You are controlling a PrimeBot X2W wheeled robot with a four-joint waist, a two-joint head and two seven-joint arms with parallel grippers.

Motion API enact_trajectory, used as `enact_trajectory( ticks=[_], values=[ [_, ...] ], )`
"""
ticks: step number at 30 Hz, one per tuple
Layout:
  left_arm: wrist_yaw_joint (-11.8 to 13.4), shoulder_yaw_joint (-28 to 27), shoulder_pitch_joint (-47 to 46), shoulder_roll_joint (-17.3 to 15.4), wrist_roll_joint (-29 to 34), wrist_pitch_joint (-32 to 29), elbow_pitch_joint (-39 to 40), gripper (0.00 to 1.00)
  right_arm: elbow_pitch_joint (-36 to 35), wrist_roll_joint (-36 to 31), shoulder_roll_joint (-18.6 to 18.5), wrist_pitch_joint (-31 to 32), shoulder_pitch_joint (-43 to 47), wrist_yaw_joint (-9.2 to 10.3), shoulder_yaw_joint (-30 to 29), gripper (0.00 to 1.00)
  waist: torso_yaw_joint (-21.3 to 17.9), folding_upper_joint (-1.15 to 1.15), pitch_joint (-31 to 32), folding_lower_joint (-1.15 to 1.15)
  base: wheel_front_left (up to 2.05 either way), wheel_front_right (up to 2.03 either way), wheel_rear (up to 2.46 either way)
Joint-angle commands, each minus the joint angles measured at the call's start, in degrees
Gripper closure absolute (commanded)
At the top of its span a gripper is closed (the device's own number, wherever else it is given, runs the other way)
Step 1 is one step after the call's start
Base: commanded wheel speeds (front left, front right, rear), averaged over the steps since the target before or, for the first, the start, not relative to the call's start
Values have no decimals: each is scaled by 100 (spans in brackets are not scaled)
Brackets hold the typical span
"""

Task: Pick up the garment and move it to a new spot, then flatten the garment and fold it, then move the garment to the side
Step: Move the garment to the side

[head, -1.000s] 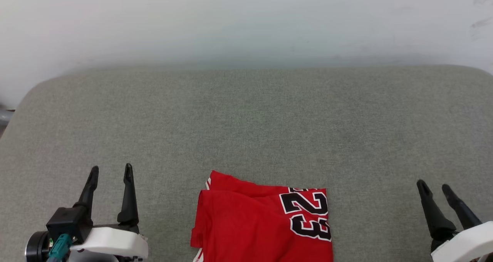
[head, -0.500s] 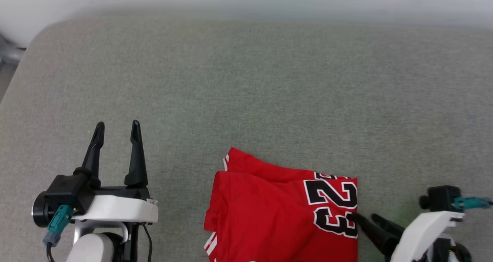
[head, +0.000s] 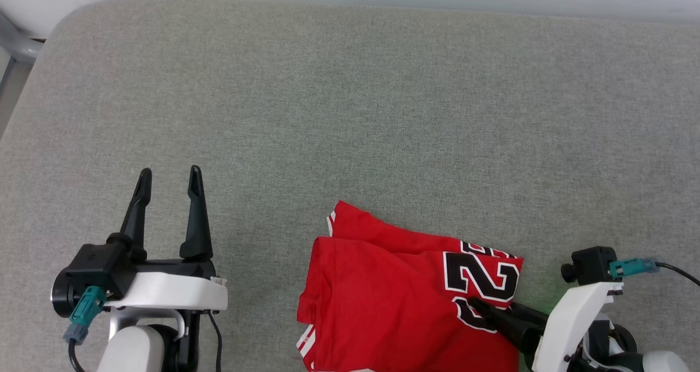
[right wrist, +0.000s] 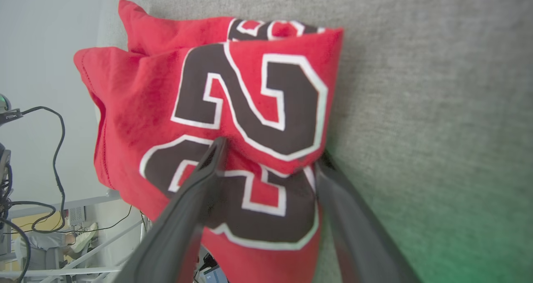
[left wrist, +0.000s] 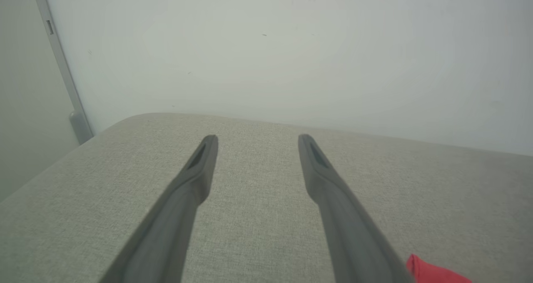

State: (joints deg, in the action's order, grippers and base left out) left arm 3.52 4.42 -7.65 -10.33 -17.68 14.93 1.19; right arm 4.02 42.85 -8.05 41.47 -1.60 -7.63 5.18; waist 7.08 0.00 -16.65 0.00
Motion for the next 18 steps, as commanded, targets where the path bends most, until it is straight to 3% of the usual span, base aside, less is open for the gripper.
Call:
enact_trajectory(
  ticks=[1,10,18],
  values=[
    [-45,-63,-98,40,47,37,-30,0,292,-63,-1,59,86,27,167,98,-11,0,20,0,0,0,0],
    [-191,-219,92,128,211,32,-198,0,130,-139,-195,-229,-131,21,328,100,-134,0,380,0,0,0,0],
    [-270,-261,327,108,329,31,-163,0,-251,-379,-541,-336,-217,18,283,100,-586,0,833,0,0,0,0]
  ],
)
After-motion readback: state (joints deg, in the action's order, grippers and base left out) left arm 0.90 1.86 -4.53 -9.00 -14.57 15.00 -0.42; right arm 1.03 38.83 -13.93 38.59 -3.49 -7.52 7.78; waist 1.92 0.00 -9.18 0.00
